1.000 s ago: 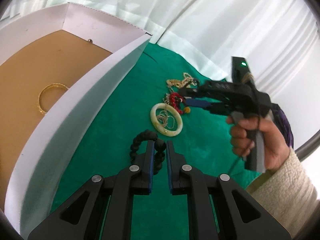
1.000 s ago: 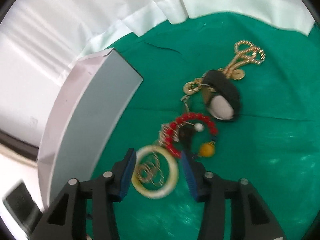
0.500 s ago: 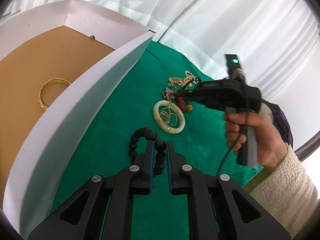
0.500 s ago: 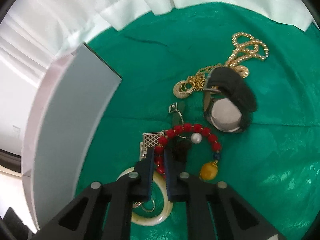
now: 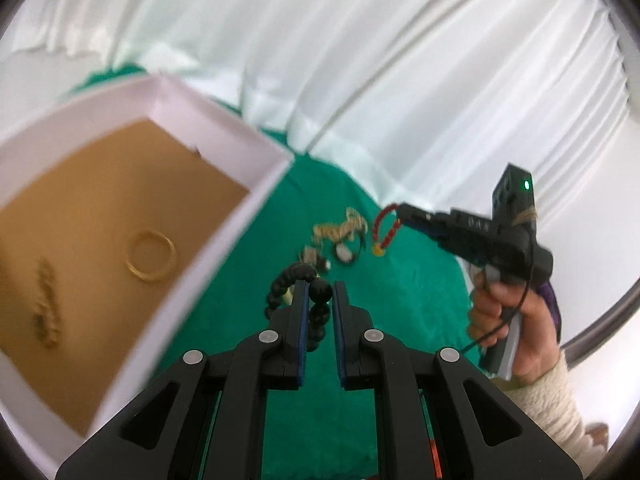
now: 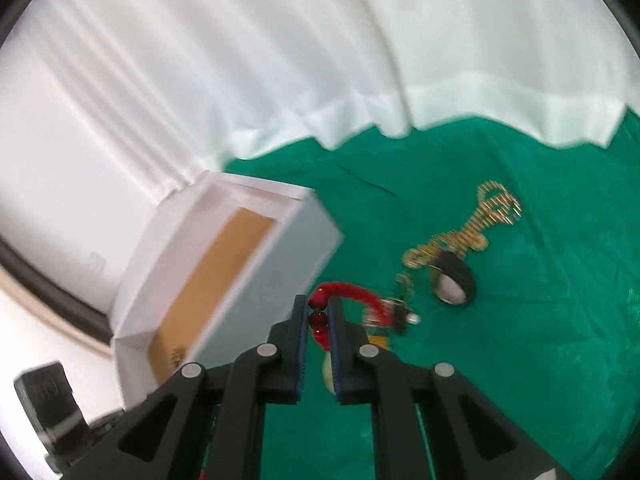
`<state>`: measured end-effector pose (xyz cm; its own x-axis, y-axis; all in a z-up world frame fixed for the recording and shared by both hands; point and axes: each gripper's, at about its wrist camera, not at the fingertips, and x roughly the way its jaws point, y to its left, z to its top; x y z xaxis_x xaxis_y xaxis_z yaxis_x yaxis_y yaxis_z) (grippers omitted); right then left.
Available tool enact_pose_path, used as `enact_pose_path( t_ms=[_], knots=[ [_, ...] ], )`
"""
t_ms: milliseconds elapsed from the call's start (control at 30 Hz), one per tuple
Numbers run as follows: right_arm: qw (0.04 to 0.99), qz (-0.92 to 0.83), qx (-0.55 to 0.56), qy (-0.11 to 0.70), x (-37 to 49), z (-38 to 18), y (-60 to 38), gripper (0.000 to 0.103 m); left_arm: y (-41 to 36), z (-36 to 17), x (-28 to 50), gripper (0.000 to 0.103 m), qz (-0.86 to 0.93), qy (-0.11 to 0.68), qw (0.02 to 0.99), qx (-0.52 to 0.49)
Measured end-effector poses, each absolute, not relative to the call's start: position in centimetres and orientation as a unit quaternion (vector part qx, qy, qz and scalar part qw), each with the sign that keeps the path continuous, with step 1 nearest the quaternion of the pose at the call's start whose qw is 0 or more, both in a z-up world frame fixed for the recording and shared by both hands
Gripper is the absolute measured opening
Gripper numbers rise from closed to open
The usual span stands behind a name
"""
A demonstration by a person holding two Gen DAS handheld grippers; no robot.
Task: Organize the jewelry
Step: 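Carry both bracelets into the white box and open both tools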
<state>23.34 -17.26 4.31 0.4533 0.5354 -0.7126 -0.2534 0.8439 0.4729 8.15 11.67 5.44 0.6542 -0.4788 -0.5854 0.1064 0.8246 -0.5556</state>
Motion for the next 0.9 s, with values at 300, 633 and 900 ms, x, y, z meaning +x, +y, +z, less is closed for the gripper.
enact_pose_path(
  t_ms=[300,633,900],
  knots=[
    [0.814,0.355,0.137,0.439,22.3,8.4,-6.2,0.010,20.3,8.4,7.7,0.009,-0.065,0.371,0.902,-0.212],
    [0.780,0.392,0.063,0.483,22.6,2.9,7.1,0.010,25.6,0.5,11.4,0.010,0.035,0.438,0.878,-0.191],
    [0.796,0.368,-0.006,0.481,20.5,0.4,9.6,0.068,25.7,-0.6,9.4,0.088,0.104,0.431,0.884,-0.149]
  ],
)
